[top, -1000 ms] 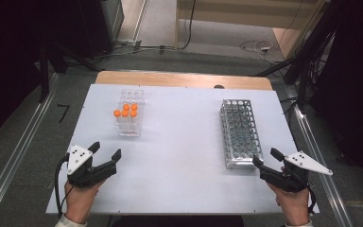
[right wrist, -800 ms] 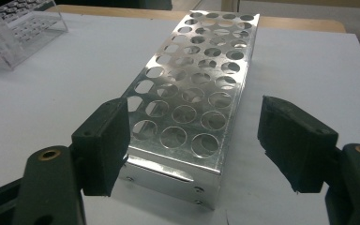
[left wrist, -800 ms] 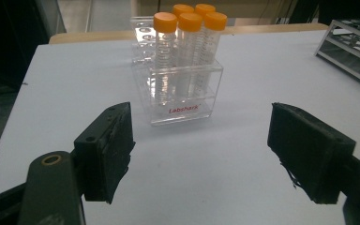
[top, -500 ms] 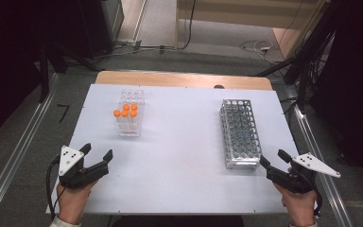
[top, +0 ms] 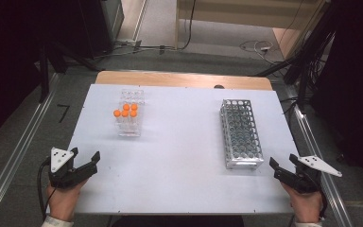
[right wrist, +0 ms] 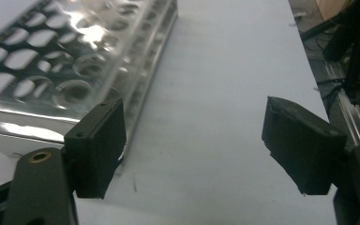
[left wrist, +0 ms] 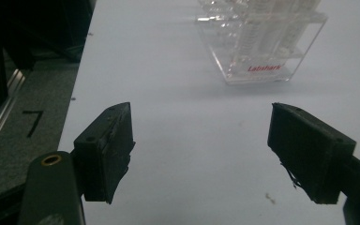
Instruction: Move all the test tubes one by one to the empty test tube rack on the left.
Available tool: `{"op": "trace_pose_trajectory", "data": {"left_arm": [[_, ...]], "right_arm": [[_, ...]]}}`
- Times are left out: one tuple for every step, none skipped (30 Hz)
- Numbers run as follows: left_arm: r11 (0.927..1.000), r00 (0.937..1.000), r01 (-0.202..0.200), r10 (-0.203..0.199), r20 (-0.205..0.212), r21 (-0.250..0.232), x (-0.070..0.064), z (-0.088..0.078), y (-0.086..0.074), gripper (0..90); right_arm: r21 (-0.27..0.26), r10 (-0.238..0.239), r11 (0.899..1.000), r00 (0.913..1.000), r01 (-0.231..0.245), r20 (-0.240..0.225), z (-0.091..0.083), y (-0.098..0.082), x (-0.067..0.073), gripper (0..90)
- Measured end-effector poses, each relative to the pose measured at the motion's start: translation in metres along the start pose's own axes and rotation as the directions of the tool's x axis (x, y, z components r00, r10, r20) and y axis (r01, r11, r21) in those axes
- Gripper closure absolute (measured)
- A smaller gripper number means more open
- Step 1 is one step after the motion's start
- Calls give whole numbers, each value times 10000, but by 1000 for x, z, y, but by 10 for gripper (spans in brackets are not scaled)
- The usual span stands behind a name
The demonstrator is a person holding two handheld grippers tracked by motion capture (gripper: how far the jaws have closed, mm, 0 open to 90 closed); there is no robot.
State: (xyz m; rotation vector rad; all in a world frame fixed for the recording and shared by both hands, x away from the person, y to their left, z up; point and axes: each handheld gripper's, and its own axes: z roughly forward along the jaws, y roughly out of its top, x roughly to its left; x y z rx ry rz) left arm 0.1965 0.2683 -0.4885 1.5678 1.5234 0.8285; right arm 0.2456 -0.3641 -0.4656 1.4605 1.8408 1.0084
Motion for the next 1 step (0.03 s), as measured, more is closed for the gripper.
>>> {"op": "trace_pose_trajectory", "data": {"left_arm": [[10000, 10000, 40, -39, -5, 55, 1, 2, -1, 221]], "right_arm": [[169, 70, 9998, 10000, -72, 69, 4, -3, -2, 195]]}}
